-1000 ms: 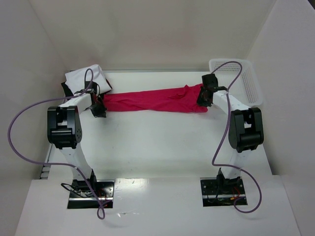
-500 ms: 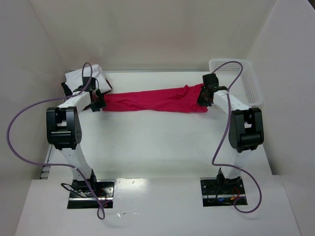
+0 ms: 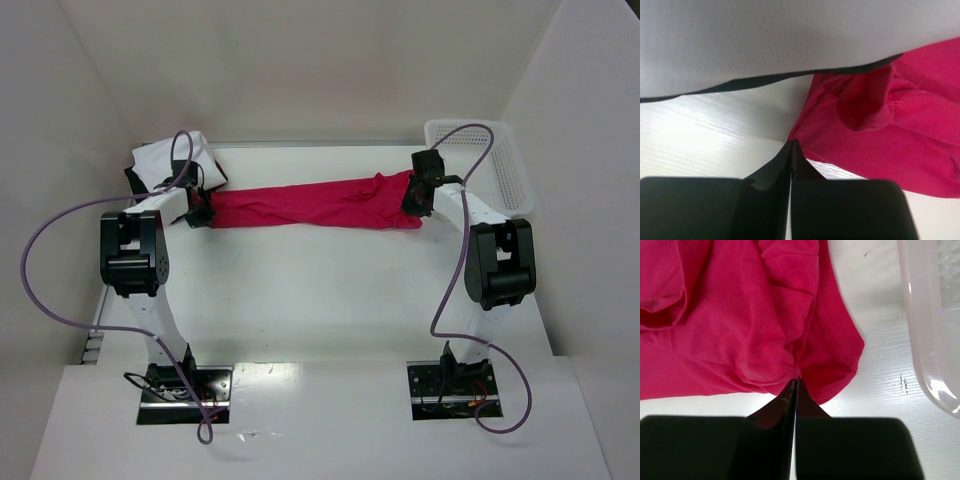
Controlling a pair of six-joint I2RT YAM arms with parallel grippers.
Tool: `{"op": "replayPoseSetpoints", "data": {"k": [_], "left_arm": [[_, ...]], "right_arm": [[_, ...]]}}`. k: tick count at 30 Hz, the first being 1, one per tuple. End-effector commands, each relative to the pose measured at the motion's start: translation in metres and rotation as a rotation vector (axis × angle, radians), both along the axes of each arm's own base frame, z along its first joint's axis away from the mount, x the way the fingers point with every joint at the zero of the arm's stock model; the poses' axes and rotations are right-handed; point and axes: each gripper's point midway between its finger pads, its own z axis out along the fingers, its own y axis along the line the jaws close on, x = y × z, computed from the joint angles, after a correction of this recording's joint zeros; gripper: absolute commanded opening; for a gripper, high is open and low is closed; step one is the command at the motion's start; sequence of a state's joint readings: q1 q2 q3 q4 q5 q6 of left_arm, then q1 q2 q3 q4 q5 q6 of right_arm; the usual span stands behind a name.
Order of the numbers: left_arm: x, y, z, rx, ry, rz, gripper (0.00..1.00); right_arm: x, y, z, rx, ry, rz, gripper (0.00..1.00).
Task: Fold and stack the t-shirts
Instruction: Rotate the tshirt 90 degrees
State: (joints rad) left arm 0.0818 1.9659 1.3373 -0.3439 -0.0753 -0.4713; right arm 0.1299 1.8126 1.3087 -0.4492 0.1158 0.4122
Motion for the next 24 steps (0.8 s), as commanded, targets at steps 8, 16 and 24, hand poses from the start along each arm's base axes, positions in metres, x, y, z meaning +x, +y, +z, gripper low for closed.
{"op": "replayPoseSetpoints", "data": {"k": [8, 16, 24], "left_arm": [[-0.053, -0.006, 0.038, 0.000, 0.062, -0.065, 0.00], [-0.121, -0.036, 0.051, -0.132, 0.177, -0.062, 0.00], [-0.194, -0.058, 0.063, -0.166, 0.263, -0.036, 0.00]], "right_arm": [[0.014, -0.023, 0.022, -0.045, -0.067, -0.067, 0.00], [0.014, -0.027, 0.026, -0.070, -0.076, -0.064, 0.00], [0.040, -0.024, 0.036, -0.052, -0.116, -0.041, 0.00]]}}
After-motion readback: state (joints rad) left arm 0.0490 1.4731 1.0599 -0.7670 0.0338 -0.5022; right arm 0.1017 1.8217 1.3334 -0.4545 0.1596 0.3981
